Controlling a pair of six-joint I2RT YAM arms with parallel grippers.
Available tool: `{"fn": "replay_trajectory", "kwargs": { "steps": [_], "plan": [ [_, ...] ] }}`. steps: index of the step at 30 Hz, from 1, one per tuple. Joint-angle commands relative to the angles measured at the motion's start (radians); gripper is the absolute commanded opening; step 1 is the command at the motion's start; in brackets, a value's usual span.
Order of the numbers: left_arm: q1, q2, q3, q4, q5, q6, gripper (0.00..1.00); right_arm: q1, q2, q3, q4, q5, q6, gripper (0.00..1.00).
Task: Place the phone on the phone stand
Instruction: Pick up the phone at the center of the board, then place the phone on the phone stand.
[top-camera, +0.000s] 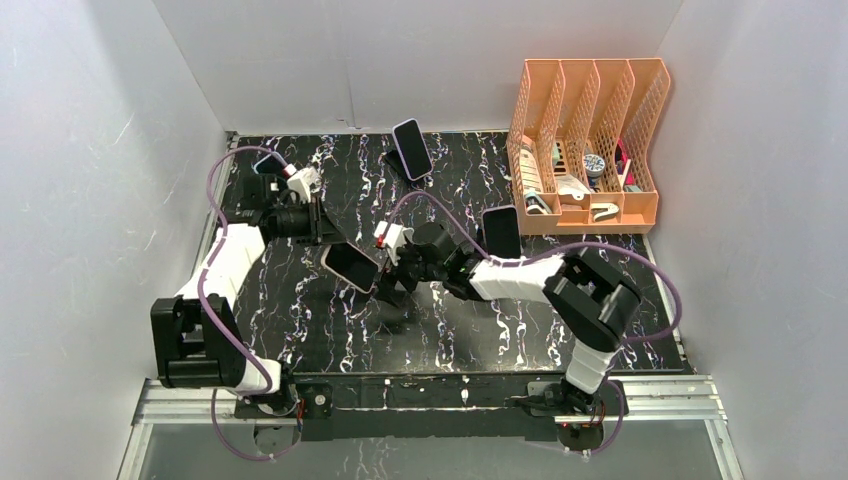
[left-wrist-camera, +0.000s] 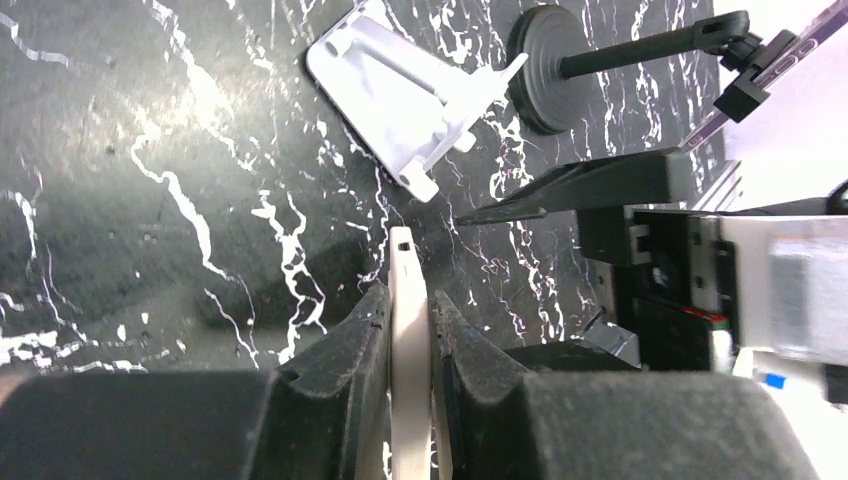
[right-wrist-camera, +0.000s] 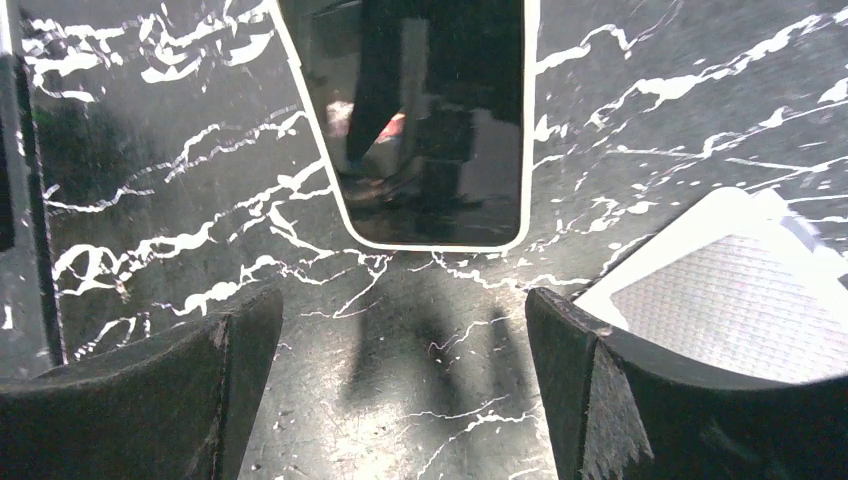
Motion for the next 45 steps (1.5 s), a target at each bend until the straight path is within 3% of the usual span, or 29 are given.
{"fn": "replay_trajectory", "kwargs": {
  "steps": [1, 8, 20, 33, 38, 45],
  "plan": [
    [-0.069, 0.032, 0.157, -0.135, 0.025, 0.163, 0.0, -0.002, -0.125, -0.047, 0.099, 0.092, 0.027, 0.99],
    [-0.171, 0.207, 0.559, -0.477, -0.115, 0.367, 0.0, -0.002, -0.359, -0.148, 0.071, 0.178, 0.033, 0.99],
    [-0.287, 0.422, 1.051, -0.709, -0.182, 0.464, 0.0, -0.002, -0.63, -0.273, 0.022, 0.289, 0.026, 0.99],
    [-0.444, 0.605, 1.301, -0.858, -0.181, 0.58, 0.0, -0.004, -0.689, -0.304, 0.011, 0.327, 0.022, 0.99],
    [-0.457, 0.633, 1.319, -0.92, -0.158, 0.715, 0.0, -0.004, -0.683, -0.3, -0.013, 0.31, 0.018, 0.99],
    [-0.459, 0.736, 1.411, -0.967, -0.113, 0.776, 0.0, -0.004, -0.661, -0.289, -0.039, 0.304, 0.009, 0.99]
  ]
}}
